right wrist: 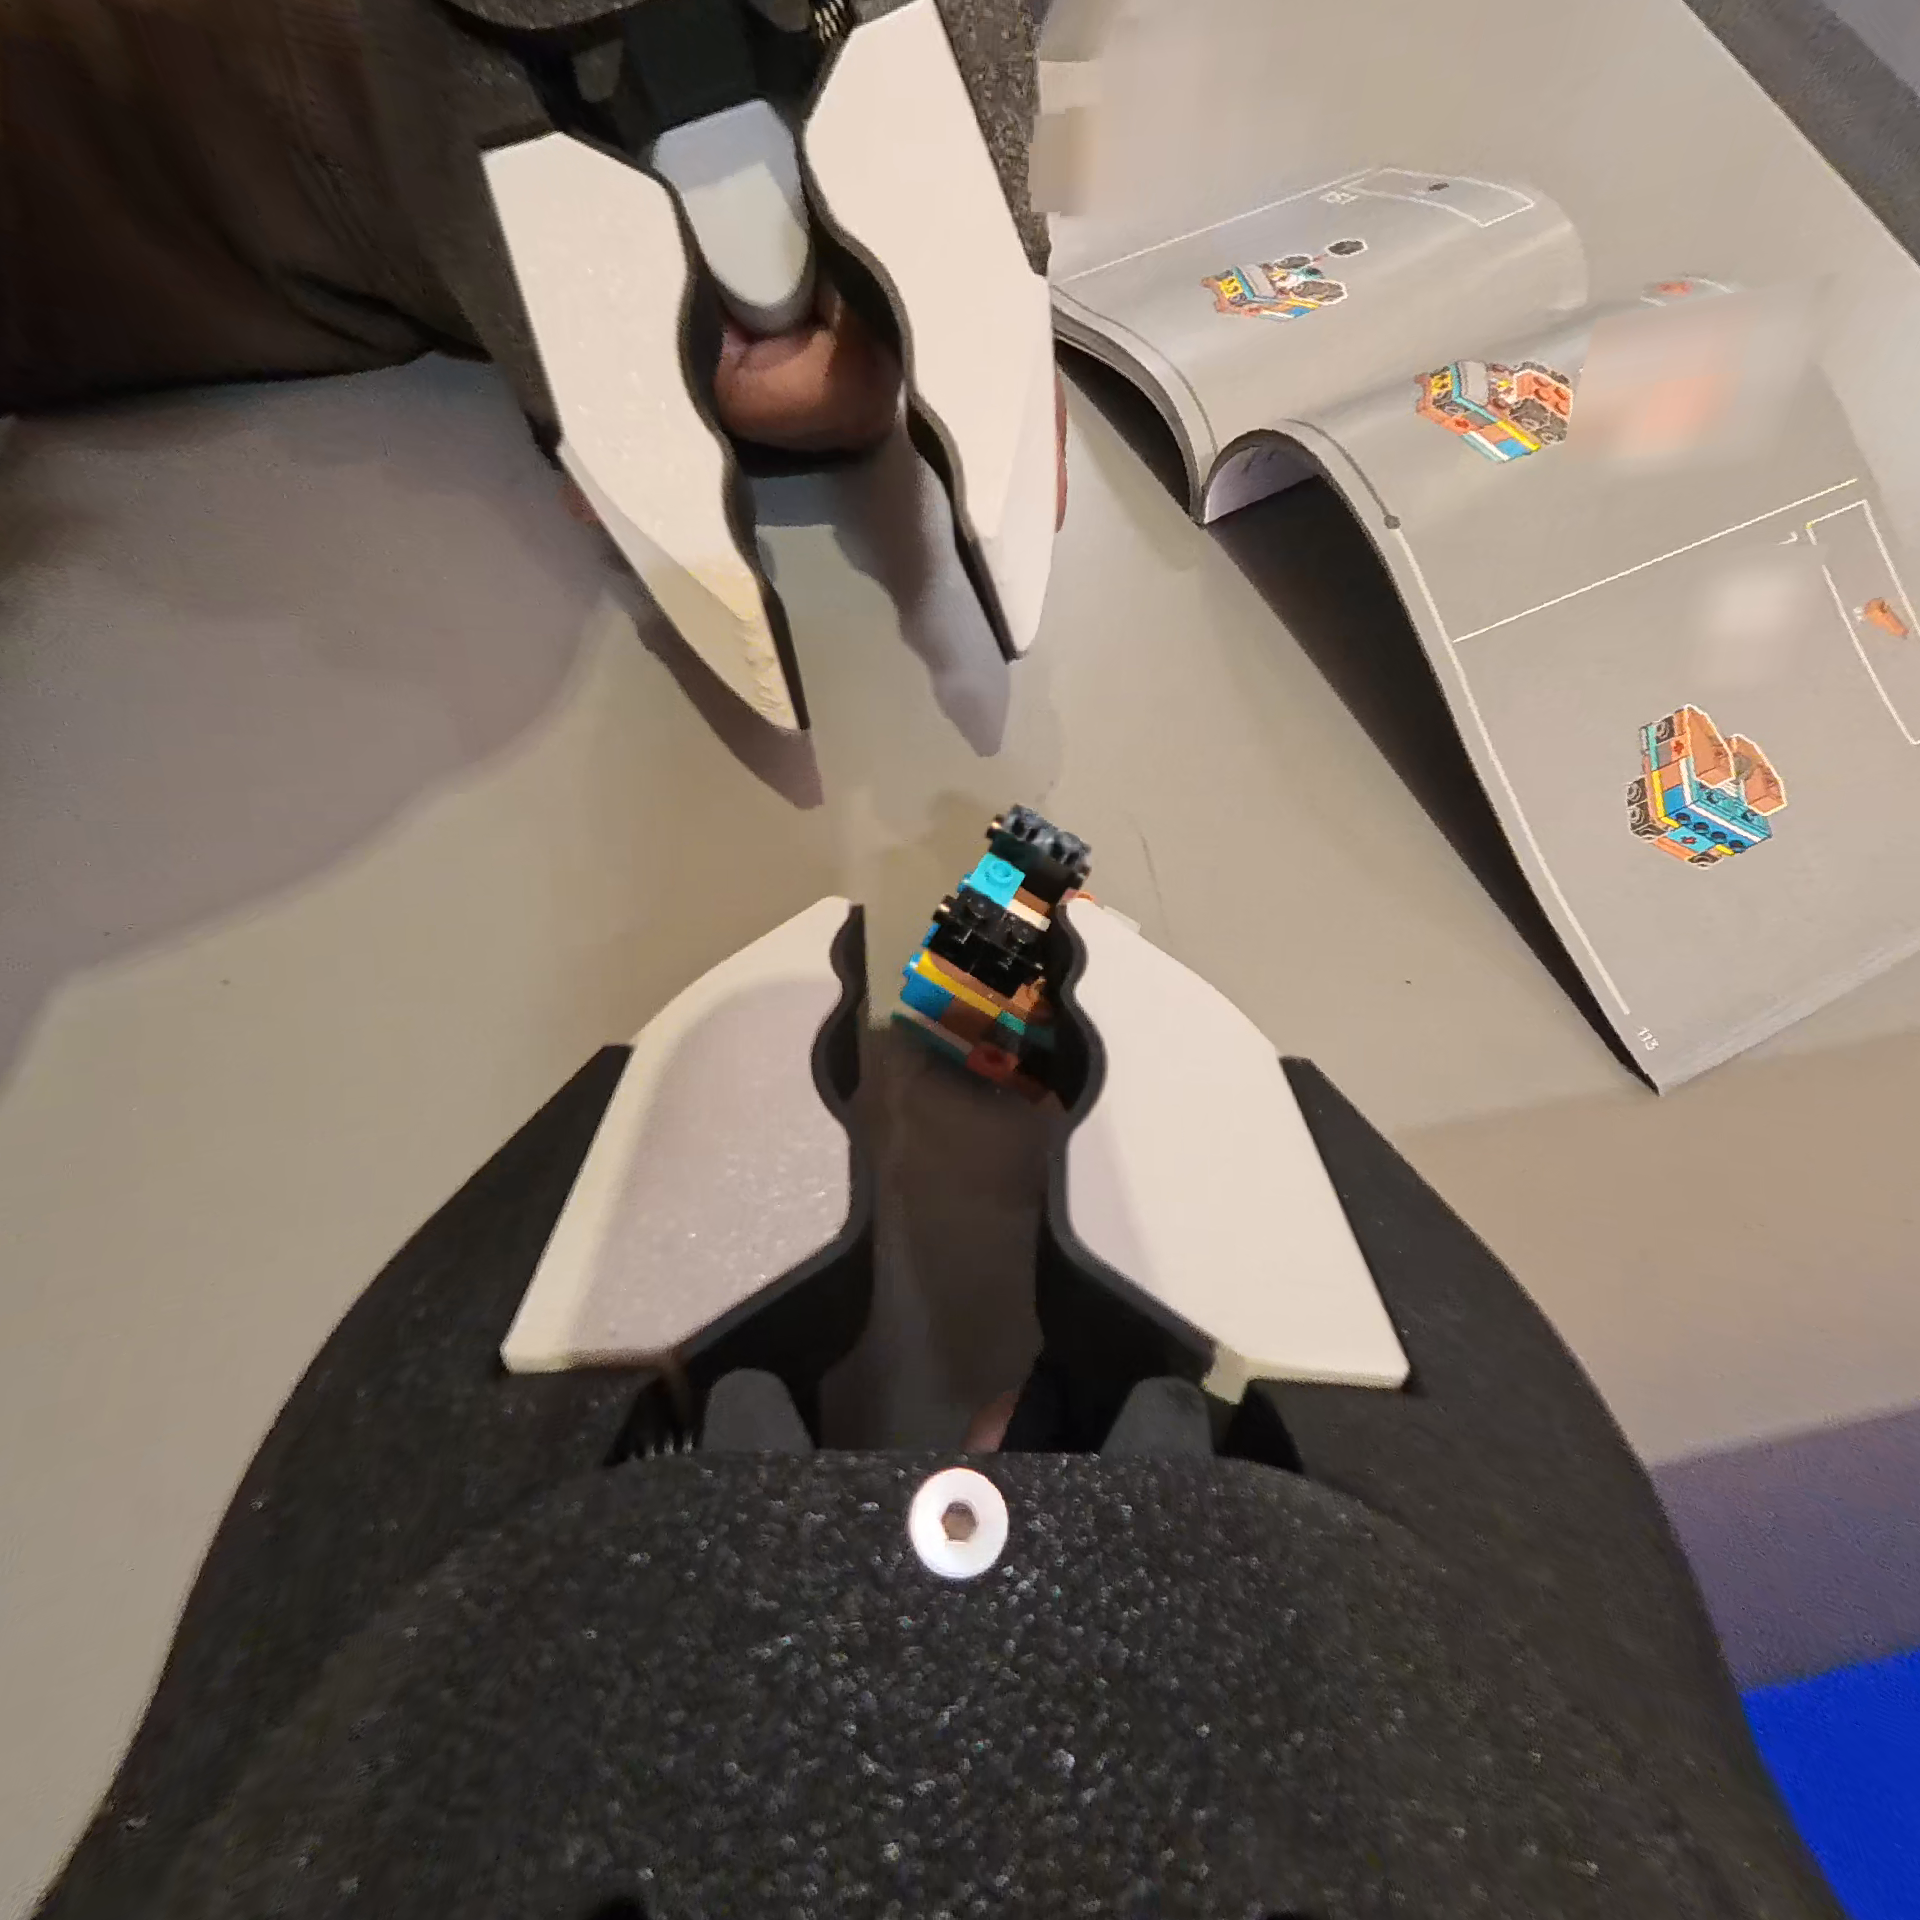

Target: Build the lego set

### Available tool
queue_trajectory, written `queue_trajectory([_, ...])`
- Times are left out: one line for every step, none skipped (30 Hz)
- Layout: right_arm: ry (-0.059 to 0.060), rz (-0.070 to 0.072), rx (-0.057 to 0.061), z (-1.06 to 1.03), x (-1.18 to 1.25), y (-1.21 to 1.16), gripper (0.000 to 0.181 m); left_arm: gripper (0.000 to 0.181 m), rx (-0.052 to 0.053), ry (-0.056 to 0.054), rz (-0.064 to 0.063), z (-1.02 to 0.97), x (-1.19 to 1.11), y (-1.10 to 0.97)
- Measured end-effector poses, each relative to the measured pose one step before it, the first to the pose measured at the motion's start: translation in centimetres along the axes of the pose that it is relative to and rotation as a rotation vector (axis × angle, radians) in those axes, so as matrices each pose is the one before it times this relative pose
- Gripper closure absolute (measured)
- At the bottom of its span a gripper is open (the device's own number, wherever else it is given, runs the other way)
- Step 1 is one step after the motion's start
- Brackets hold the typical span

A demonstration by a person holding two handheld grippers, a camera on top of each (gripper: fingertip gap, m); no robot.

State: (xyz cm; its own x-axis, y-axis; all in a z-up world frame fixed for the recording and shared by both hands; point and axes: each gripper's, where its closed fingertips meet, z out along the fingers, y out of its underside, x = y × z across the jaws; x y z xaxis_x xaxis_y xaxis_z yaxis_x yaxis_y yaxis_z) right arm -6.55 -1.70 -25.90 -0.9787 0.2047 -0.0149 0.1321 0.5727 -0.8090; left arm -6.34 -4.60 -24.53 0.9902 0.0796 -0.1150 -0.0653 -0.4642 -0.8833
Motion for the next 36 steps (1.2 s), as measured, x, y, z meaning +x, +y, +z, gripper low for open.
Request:
queue_trajectory([0.0013, -0.0079, -0.0007, -0.042, -0.089, 0.051, 0.146, 0.143, -0.0026, -0.0009, 0.0029, 0.02, 0.023, 0.029])
queue_trajectory([0.0013, -0.0098, -0.0004, -0.044, -0.105, 0.049, 0.143, 0.143, -0.0029, -0.0005, 0.0022, 0.028, 0.023, 0.029])
queue_trajectory([0.0009, -0.0126, 0.0019, -0.054, -0.146, 0.036, 0.142, 0.143, -0.0023, -0.0005, 0.0018, 0.021, 0.005, 0.018])
queue_trajectory([-0.0015, -0.0147, 0.002, -0.06, -0.202, 0.035, 0.141, 0.143, -0.0012, -0.0005, 0.0015, 0.018, 0.016, 0.008])
queue_trajectory([-0.0011, -0.0141, 0.0014, -0.07, -0.19, 0.044, 0.141, 0.143, -0.001, -0.0005, 0.0005, 0.014, 0.002, 0.011])
queue_trajectory([0.0, -0.0112, -0.0003, -0.076, -0.158, 0.059, 0.141, 0.143, -0.0006, -0.0006, 0.0, 0.004, -0.007, 0.003])
queue_trajectory([-0.0007, -0.0081, 0.0002, -0.096, -0.146, 0.057, 0.141, 0.144, -0.0001, -0.0009, -0.0002, -0.005, -0.011, -0.008])
queue_trajectory([-0.0011, -0.0061, 0.0019, -0.096, -0.142, 0.044, 0.141, 0.144, 0.0, -0.0005, -0.0006, 0.001, -0.012, 0.001])
queue_trajectory([0.0016, -0.0053, 0.0025, -0.096, -0.111, 0.062, 0.141, 0.144, -0.0001, -0.0009, -0.0003, 0.008, -0.008, -0.004])
queue_trajectory([0.0038, -0.0079, 0.004, -0.105, -0.092, 0.041, 0.141, 0.144, -0.0006, -0.0005, 0.0007, 0.008, 0.0, 0.012])
queue_trajectory([0.0052, -0.0118, 0.0077, -0.136, -0.109, -0.037, 0.141, 0.144, -0.0012, -0.0001, 0.0015, 0.01, 0.021, 0.012])
queue_trajectory([0.0071, -0.01, 0.0077, -0.143, -0.076, -0.036, 0.141, 0.144, -0.0013, -0.0008, 0.0017, 0.018, 0.011, 0.009])
queue_trajectory([0.0069, -0.0058, 0.0073, -0.141, -0.038, -0.043, 0.141, 0.144, -0.0021, -0.0003, 0.0016, 0.018, 0.009, 0.029])
queue_trajectory([0.0027, -0.004, 0.0106, -0.145, -0.079, -0.079, 0.141, 0.144, -0.0023, 0.0001, 0.0019, 0.019, 0.021, 0.017])
queue_trajectory([-0.0005, -0.0027, 0.0103, -0.151, -0.099, -0.073, 0.141, 0.144, -0.0019, -0.0002, 0.002, 0.025, 0.029, 0.02])
queue_trajectory([0.0028, -0.0043, 0.0101, -0.144, -0.026, -0.064, 0.141, 0.144, -0.0016, 0.0004, 0.0016, 0.013, 0.017, 0.027])
queue_trajectory([0.007, -0.0059, 0.0104, -0.149, 0.073, -0.051, 0.141, 0.144, -0.0014, 0.0009, 0.0012, 0.018, 0.027, 0.011])
queue_trajectory([0.0054, -0.0052, 0.0111, -0.135, 0.096, -0.063, 0.14, 0.144, -0.0014, 0.0011, 0.0012, 0.009, 0.028, 0.016])
queue_trajectory([0.002, -0.0061, 0.0172, -0.138, 0.067, -0.14, 0.14, 0.144, -0.0018, 0.0014, 0.0018, 0.019, 0.04, 0.024])
queue_trajectory([0.0032, -0.0081, 0.0259, -0.186, 0.088, -0.257, 0.139, 0.144, -0.0026, 0.0011, 0.0017, 0.023, 0.028, 0.029])
queue_trajectory([0.0024, -0.0088, 0.0315, -0.2, 0.103, -0.333, 0.139, 0.144, -0.0039, 0.0023, 0.0014, 0.026, 0.057, 0.049])
queue_trajectory([0.0009, -0.008, 0.0347, -0.201, 0.111, -0.35, 0.139, 0.144, -0.0051, 0.0033, 0.0013, 0.032, 0.063, 0.069])
queue_trajectory([-0.0031, -0.0037, 0.028, -0.213, 0.115, -0.3, 0.14, 0.144, -0.0054, 0.0032, 0.0013, 0.03, 0.062, 0.073])
queue_trajectory([-0.0004, -0.0016, 0.0259, -0.215, 0.161, -0.285, 0.14, 0.144, -0.0068, 0.0033, 0.0011, 0.025, 0.065, 0.099])
queue_trajectory([-0.0012, 0.0011, 0.0263, -0.226, 0.144, -0.283, 0.14, 0.144, -0.007, 0.003, 0.001, 0.043, 0.053, 0.091])
queue_trajectory([-0.004, 0.0101, 0.0201, -0.184, 0.129, -0.218, 0.142, 0.144, -0.0069, 0.0022, 0.0007, 0.036, 0.034, 0.096])
queue_trajectory([-0.0058, 0.0194, 0.0092, -0.089, 0.141, -0.097, 0.142, 0.144, -0.0052, 0.0011, 0.0011, 0.049, 0.036, 0.058])
queue_trajectory([0.0035, 0.0235, 0.0022, -0.032, 0.293, -0.009, 0.142, 0.145, -0.0044, 0.0005, 0.0013, 0.038, 0.026, 0.058])
queue_trajectory([0.0061, 0.0225, 0.0004, -0.015, 0.298, 0.012, 0.142, 0.145, -0.0041, -0.0001, 0.0004, 0.037, 0.002, 0.047])
queue_trajectory([0.0028, 0.0181, 0.0022, -0.022, 0.219, -0.019, 0.143, 0.145, -0.0033, -0.0009, -0.001, 0.031, -0.02, 0.035])
queue_trajectory([0.003, 0.0153, 0.0039, -0.037, 0.197, -0.041, 0.144, 0.145, -0.0022, -0.0006, -0.0023, 0.023, -0.017, 0.032])
queue_trajectory([0.0028, 0.0137, 0.0034, -0.042, 0.176, -0.029, 0.145, 0.145, -0.001, -0.0005, -0.0029, 0.007, -0.035, 0.012])
queue_trajectory([0.0, 0.0115, 0.0027, -0.034, 0.123, -0.029, 0.145, 0.146, -0.0002, -0.0008, -0.0032, 0.004, -0.037, 0.007])
queue_trajectory([-0.0015, 0.0096, 0.002, -0.023, 0.083, -0.019, 0.145, 0.146, -0.0004, -0.0012, -0.0032, -0.002, -0.043, 0.001])
queue_trajectory([-0.0009, 0.0079, 0.0009, -0.009, 0.068, -0.014, 0.145, 0.146, -0.0002, -0.0004, -0.0022, 0.002, -0.019, 0.005])
queue_trajectory([-0.0011, 0.0047, -0.0001, 0.005, 0.033, 0.002, 0.145, 0.146, -0.0003, -0.0001, -0.001, 0.0, -0.015, 0.005])
